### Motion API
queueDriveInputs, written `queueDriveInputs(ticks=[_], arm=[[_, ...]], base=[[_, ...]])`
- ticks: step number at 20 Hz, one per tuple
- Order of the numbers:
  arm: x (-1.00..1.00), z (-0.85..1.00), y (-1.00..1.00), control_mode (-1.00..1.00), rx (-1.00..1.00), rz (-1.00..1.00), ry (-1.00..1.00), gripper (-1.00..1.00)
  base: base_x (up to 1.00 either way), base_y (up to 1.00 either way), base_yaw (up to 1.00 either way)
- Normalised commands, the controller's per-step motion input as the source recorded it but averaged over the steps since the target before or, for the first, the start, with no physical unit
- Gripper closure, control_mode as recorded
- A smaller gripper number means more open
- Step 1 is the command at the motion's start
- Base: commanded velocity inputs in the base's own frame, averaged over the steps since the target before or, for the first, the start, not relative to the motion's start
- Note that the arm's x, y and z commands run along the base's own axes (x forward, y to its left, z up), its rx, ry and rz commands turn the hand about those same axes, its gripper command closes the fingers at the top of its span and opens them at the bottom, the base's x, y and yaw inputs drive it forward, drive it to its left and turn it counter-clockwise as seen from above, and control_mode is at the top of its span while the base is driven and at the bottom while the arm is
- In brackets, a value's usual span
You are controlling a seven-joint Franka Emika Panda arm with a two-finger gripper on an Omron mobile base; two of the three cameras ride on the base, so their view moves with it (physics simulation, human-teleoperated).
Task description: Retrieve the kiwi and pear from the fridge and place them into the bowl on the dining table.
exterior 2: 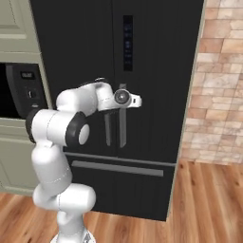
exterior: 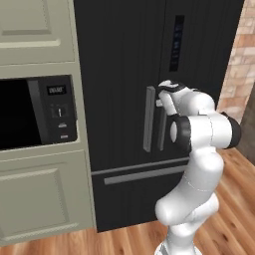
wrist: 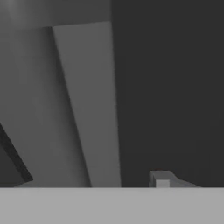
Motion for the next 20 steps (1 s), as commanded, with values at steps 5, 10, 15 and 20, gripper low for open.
queueDriveInputs(ticks=[5,10,15,20], arm=[[-1.0,0.27,-0.54,-1.0,0.0,0.0,0.0,1.0],[-0.98,0.32,-0.67,-1.0,0.0,-0.01,0.19,1.0],[-0.96,0.33,-0.96,-1.0,0.0,-0.01,0.3,1.0],[-0.98,0.31,-1.0,-1.0,0.0,-0.01,0.29,1.0]], base=[[0.0,0.0,0.0],[0.0,0.0,0.0],[0.0,0.0,0.0],[0.0,0.0,0.0]])
